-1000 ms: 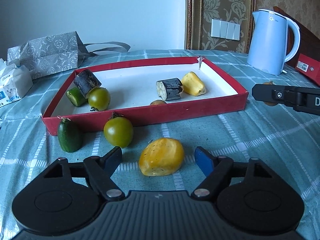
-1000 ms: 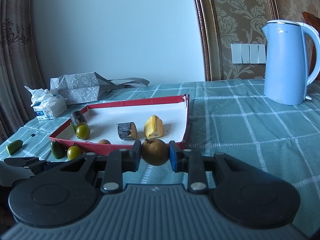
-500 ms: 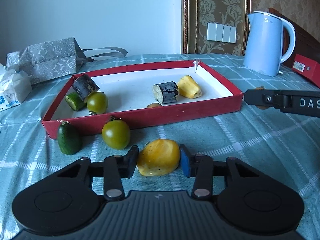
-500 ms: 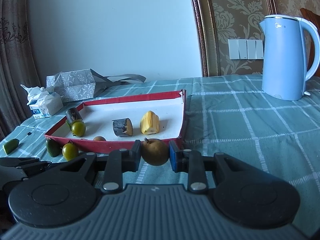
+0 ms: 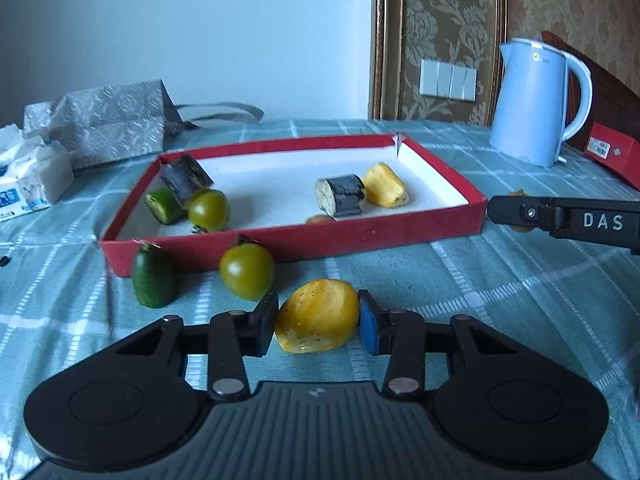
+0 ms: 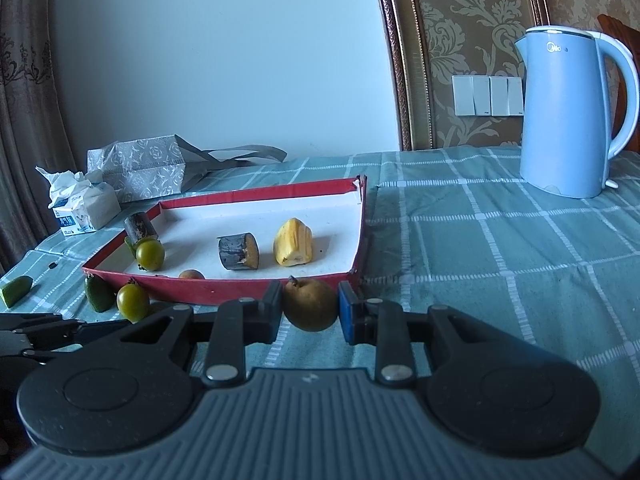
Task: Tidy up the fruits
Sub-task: 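Carry the longan toward the red tray with the right tool while the left tool holds the mango chunk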
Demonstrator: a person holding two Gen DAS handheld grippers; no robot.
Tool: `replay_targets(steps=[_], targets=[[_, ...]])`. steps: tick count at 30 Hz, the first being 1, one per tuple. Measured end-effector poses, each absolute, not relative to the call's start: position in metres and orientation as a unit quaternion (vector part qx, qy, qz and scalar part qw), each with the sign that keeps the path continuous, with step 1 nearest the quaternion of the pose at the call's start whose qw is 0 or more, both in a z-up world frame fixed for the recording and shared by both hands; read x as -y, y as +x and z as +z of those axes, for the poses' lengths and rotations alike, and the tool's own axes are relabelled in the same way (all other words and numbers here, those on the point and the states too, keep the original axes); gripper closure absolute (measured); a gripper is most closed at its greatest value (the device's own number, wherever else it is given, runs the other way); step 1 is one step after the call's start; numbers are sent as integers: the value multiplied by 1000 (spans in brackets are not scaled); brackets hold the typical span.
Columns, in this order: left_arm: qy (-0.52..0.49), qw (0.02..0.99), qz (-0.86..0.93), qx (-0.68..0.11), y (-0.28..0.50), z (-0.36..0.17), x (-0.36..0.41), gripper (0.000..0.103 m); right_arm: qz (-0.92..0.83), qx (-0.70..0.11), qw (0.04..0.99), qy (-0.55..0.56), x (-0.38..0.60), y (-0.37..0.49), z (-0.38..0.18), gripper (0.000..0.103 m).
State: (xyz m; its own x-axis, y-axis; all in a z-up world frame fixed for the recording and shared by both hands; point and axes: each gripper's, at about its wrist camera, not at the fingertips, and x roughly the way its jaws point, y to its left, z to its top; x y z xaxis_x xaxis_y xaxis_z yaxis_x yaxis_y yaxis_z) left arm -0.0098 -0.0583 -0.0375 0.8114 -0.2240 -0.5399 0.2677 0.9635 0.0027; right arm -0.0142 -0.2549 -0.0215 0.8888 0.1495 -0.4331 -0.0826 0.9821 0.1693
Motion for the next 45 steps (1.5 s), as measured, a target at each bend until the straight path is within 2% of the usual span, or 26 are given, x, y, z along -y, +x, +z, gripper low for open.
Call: replay_targets(steps=[19, 45], targets=[[11, 973, -62, -223, -20, -24, 6, 62, 52, -232, 969, 61, 248, -12, -28, 76], [-14, 972, -56, -226, -15, -31, -6, 62, 81, -194, 977, 41, 220, -15, -12, 76]])
